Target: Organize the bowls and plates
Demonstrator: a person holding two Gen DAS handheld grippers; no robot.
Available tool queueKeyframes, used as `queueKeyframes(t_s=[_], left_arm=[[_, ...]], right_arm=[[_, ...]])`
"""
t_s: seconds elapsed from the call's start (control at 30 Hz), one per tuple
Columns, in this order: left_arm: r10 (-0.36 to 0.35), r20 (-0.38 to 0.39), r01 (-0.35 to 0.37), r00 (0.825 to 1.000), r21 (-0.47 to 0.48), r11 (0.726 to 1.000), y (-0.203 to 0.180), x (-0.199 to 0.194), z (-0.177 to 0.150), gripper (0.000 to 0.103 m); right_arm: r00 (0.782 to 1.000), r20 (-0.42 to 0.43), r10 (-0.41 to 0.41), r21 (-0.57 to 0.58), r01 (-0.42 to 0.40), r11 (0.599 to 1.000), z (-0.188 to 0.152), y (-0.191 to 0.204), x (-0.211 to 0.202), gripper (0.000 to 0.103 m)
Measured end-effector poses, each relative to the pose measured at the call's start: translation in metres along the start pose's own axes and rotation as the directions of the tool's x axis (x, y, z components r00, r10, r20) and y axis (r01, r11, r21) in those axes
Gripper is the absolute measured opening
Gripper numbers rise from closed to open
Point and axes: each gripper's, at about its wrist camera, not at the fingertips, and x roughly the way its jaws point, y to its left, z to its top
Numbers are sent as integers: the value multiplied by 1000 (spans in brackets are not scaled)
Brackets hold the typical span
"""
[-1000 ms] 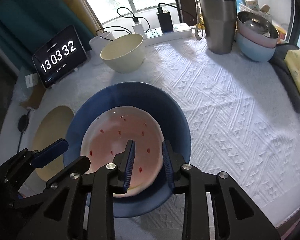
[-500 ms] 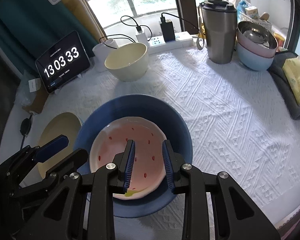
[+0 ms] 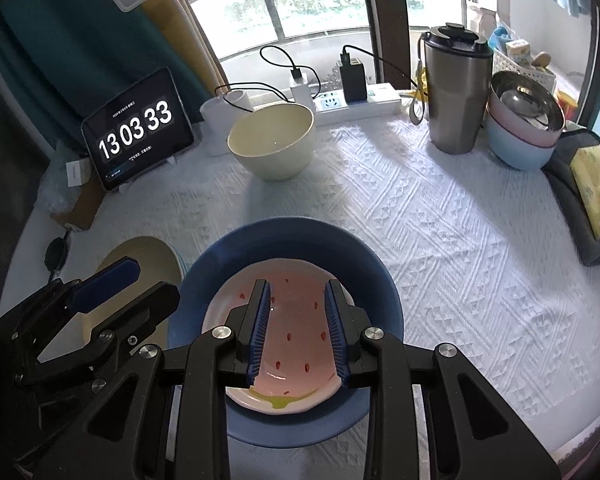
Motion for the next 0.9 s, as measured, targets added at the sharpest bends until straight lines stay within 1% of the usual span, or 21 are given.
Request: queueKeyframes(t_s=[0.43, 0.67, 0.9], left_arm=[[2, 36, -1, 999, -20, 1000, 15, 3, 16, 47], [34, 71, -32, 997, -26, 999, 23, 12, 27, 47], [58, 76, -54, 995, -46, 997, 35, 28, 39, 47]], right_arm=[[1000, 12, 0, -27, 0, 1000, 15, 8, 4, 30], [1000, 24, 0, -39, 1, 999, 27, 8, 11, 30], [1000, 21, 1, -49, 0, 999, 39, 4, 21, 30]])
